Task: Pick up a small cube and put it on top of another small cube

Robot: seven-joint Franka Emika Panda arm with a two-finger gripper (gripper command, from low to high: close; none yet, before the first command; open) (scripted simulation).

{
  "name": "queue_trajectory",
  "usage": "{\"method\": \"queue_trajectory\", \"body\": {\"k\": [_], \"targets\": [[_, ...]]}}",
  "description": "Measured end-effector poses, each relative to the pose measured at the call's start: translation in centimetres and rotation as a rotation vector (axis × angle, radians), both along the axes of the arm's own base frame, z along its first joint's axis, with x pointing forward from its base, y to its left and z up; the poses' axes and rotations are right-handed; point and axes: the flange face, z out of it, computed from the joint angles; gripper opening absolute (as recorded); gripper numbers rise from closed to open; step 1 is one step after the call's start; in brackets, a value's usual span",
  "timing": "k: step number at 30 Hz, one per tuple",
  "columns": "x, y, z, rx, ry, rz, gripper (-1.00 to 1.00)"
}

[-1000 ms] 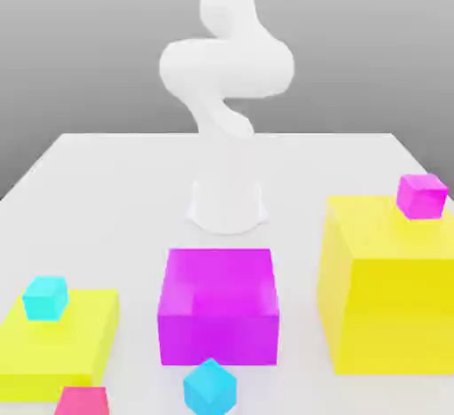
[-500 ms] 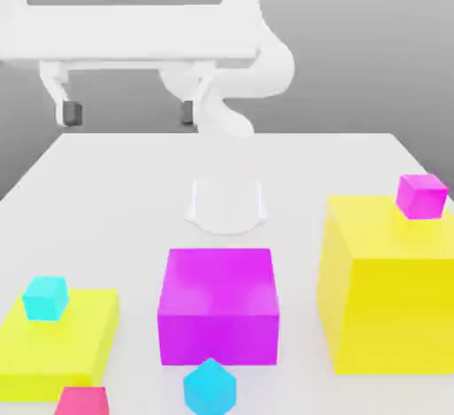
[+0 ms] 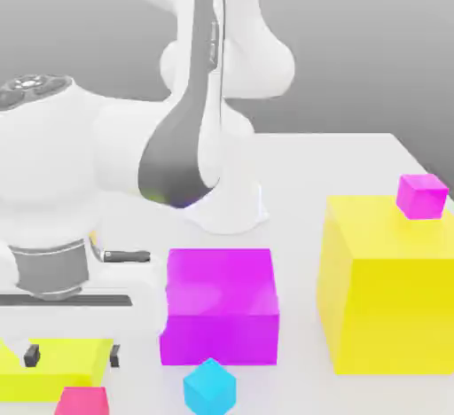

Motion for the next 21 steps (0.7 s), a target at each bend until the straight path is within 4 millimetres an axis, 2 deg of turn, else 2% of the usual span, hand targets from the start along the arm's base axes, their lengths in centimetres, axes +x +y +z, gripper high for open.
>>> {"method": "queue_trajectory", "body": {"k": [3,4,9,10,12,15,17,21], "targets": [[-0.2,-0.3,-4.6,0.000,0.013,0.001,0.00],[-0.2,-0.3,-6.0,0.000,0.014,0.001,-1.00],[-0.2,-0.3,-6.0,0.001,0.015,0.000,-1.00],[-0.3,-0.3,-6.7,0.001,0.015,0.000,-1.00],[-0.2,-0.3,-5.4,0.000,0.015,0.001,-1.00],[-0.3,-0.4,-1.4,0.001,0.015,-0.002,-1.00],[-1.8,-1.7,0.8,0.001,0.015,-0.065,-1.00],[-5.9,-4.9,4.5,0.003,0.015,-0.234,-1.00]]}}
